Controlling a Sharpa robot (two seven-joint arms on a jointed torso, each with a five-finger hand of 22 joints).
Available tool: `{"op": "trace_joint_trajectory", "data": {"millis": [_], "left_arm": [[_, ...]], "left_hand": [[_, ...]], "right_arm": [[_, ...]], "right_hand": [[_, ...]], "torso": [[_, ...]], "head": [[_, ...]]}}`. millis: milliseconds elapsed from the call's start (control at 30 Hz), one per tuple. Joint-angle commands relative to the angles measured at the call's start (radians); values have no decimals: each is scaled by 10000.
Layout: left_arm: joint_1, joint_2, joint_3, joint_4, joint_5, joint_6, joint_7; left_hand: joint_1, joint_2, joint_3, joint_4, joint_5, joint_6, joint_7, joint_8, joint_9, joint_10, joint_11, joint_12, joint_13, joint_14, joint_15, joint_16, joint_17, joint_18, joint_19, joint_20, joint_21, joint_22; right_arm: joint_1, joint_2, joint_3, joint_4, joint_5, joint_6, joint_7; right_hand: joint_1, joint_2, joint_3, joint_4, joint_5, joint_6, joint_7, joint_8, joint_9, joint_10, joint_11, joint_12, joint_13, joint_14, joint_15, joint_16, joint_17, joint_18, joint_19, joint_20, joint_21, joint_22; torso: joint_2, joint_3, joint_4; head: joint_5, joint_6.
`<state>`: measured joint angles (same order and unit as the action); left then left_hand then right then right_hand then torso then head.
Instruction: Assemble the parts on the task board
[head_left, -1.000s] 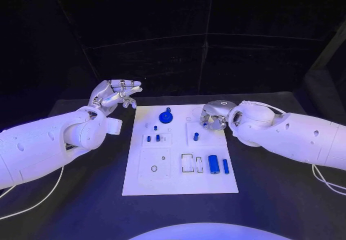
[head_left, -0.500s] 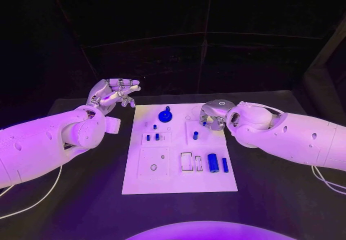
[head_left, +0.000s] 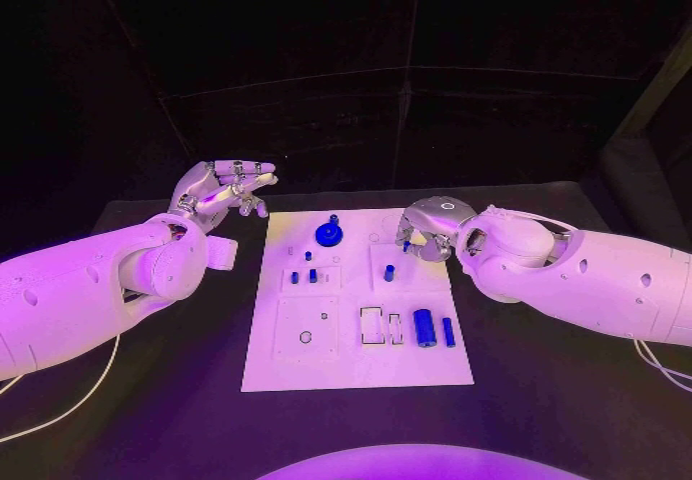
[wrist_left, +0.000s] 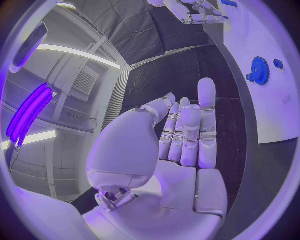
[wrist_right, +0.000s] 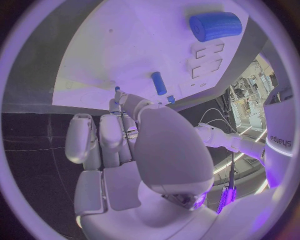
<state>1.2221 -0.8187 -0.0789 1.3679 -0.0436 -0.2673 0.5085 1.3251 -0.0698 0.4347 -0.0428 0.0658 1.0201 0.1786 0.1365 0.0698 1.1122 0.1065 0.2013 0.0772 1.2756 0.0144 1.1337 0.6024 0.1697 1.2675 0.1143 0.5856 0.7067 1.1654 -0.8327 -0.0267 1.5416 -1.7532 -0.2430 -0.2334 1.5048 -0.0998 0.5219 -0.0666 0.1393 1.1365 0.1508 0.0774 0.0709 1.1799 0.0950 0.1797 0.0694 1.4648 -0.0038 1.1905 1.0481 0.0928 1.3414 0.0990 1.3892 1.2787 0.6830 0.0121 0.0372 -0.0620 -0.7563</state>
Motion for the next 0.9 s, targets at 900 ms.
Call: {"op": "trace_joint_trajectory", "data": {"millis": [900], "left_arm": [[16, 96, 10, -30, 53, 94, 2]], "left_hand": [[64, 24, -24, -25, -28, -94, 24, 61, -13, -96, -10, 60, -19, -91, 12, -61, -54, 125, -83, -25, -49, -29]], "right_arm": [[106, 735, 138, 1767, 931, -915, 457]], "right_hand": [[-175, -55, 137, -69, 57, 75, 15, -56, -13, 218, -155, -15, 8, 290, -24, 95, 16, -224, 157, 10, 127, 132]], "torso": [[21, -5, 9]], "head": [[740, -108]]}}
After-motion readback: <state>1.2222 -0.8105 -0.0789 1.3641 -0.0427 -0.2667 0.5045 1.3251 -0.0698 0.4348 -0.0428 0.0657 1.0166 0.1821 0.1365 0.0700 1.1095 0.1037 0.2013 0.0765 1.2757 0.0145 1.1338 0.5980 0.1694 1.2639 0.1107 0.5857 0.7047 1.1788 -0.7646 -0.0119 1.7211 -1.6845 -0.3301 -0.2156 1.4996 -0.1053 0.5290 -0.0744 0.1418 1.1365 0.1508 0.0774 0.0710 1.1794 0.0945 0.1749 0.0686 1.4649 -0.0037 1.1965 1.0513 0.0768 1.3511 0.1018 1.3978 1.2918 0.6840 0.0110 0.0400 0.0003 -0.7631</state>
